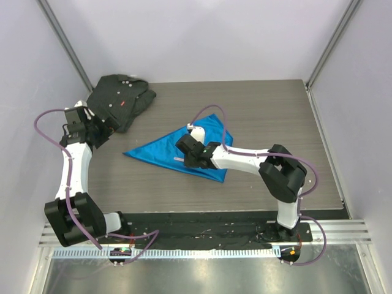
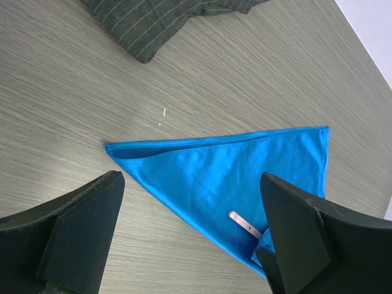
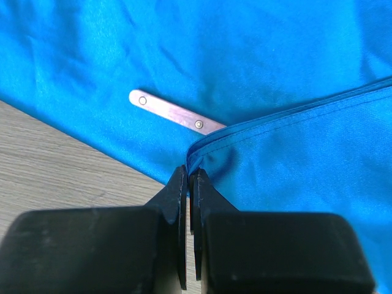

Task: Fold the napkin, place the utensils inside, and roll it up
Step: Fold the napkin

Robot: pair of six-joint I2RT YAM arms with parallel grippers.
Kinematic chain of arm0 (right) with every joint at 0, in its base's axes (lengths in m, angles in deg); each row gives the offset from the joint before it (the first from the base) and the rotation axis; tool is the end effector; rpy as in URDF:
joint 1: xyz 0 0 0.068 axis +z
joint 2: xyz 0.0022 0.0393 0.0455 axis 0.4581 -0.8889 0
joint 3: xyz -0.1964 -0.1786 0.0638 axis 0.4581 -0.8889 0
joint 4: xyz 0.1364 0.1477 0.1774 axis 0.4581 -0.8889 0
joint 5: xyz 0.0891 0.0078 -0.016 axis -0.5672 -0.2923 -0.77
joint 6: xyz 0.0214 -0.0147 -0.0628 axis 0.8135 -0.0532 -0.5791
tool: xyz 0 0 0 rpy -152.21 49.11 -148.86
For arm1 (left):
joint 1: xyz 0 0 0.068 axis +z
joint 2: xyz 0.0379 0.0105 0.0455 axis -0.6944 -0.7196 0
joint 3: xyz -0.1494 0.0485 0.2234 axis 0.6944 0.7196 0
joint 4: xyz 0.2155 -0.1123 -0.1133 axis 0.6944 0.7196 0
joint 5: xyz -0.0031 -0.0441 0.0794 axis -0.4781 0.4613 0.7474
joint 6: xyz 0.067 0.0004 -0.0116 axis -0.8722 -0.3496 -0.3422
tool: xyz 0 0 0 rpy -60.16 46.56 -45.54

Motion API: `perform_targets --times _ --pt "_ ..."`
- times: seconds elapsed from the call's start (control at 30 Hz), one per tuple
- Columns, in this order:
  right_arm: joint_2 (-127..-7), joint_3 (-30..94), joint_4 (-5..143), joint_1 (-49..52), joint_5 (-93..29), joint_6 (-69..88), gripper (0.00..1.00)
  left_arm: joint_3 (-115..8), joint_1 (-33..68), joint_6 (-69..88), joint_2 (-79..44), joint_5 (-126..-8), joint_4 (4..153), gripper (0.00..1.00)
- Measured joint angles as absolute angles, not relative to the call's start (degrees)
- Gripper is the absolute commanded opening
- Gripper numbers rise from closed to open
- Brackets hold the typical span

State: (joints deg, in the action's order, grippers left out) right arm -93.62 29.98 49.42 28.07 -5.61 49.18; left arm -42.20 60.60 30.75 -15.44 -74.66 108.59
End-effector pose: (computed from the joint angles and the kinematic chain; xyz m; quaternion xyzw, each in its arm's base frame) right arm 0.2517 0.3325 0.1735 -0.0215 0.9385 0.1369 0.3161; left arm 0.2908 0.0714 0.2885 -0.3239 0.8402 -0.1811 0.3955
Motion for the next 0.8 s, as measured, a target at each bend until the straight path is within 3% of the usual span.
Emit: perform_targets --times 0.17,0.3,0.53,0.8 --pt "-94.97 30.5 49.51 28.24 -6.33 48.51 0.42 -42.2 60.6 30.78 -15.7 -74.66 108.57 1.0" --pt "-95.04 31.2 50.16 28.24 -7.16 46.36 0.58 -42.09 60.6 30.78 -15.9 -74.69 108.43 1.0" --pt "-91.71 31.38 52.81 28.39 -8.84 41.99 0.61 -40.7 60.6 30.75 -17.12 -74.38 107.3 1.0" --pt "-78.08 26.11 56.96 24.31 -13.48 40.33 0.6 -36.24 61.78 32.13 -18.81 -73.18 105.18 0.94"
